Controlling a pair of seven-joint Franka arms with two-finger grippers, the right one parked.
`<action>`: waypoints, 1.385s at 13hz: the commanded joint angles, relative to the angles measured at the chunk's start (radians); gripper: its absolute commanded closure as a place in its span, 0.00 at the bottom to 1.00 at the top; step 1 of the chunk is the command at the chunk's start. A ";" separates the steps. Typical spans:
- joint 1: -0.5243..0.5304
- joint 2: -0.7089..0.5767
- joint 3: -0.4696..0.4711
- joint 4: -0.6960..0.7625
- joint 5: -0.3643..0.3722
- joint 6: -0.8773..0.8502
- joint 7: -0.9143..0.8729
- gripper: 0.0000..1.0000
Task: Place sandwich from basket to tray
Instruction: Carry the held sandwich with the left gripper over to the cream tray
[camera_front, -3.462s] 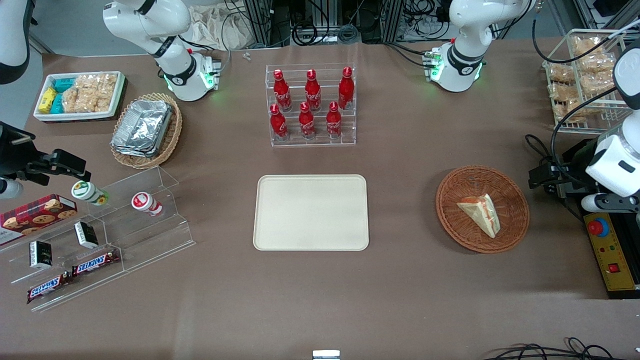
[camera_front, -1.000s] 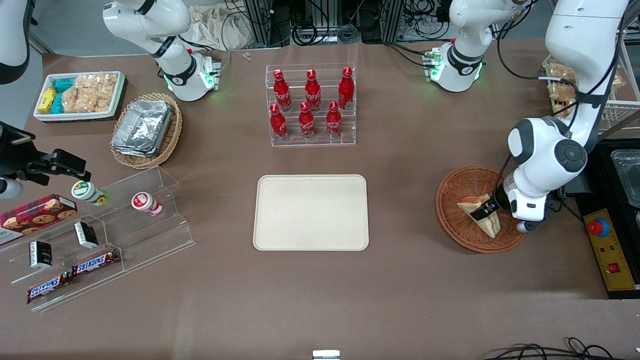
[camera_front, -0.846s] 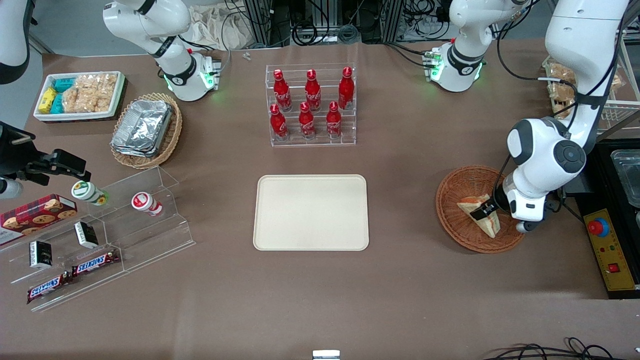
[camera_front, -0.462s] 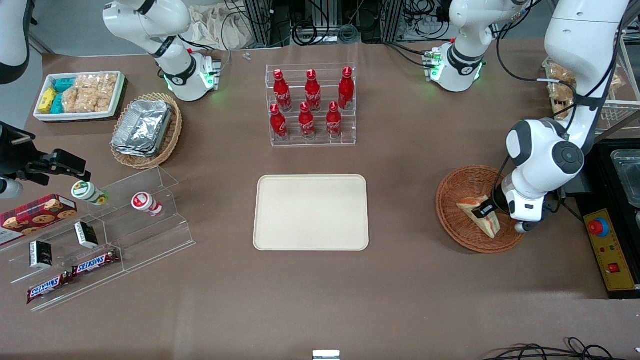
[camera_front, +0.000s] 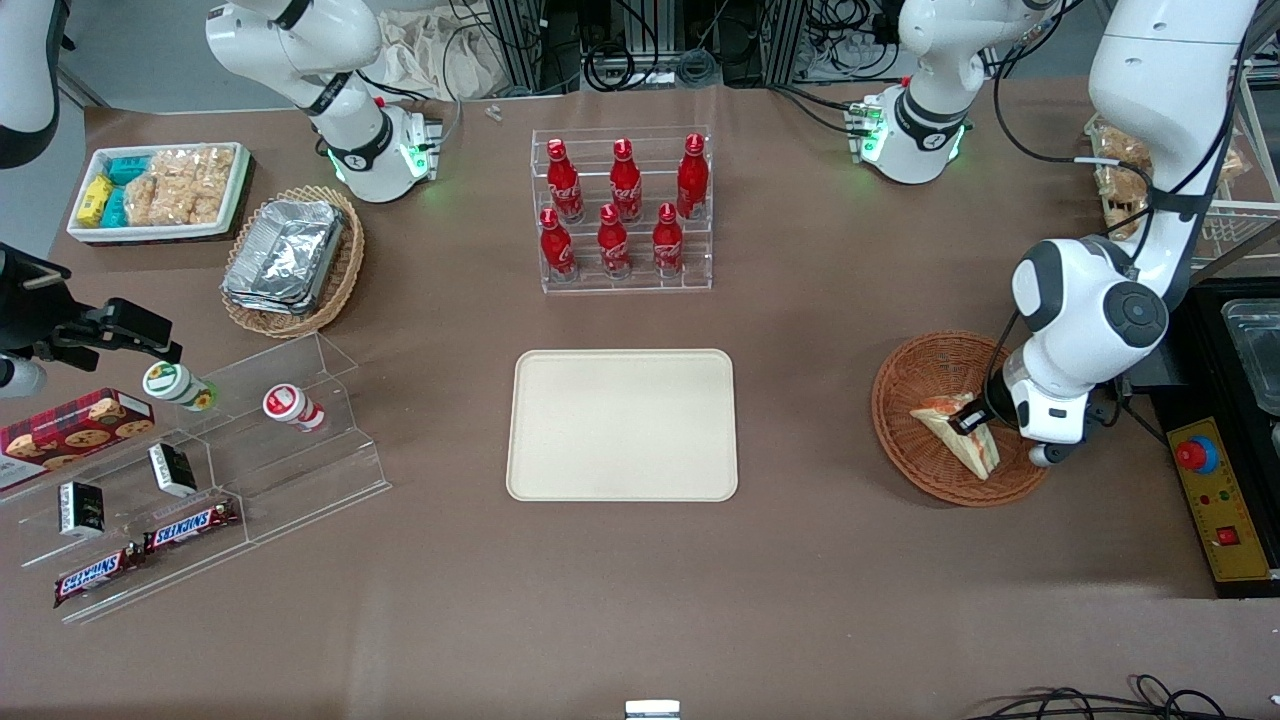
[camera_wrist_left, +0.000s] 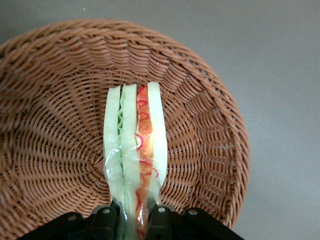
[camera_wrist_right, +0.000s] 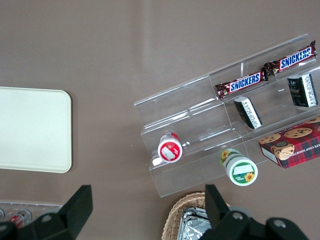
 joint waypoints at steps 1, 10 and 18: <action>-0.011 -0.068 -0.018 0.145 0.021 -0.286 0.019 0.83; -0.327 -0.015 -0.040 0.678 0.079 -0.862 0.027 0.81; -0.567 0.317 -0.044 0.859 0.073 -0.705 0.012 0.81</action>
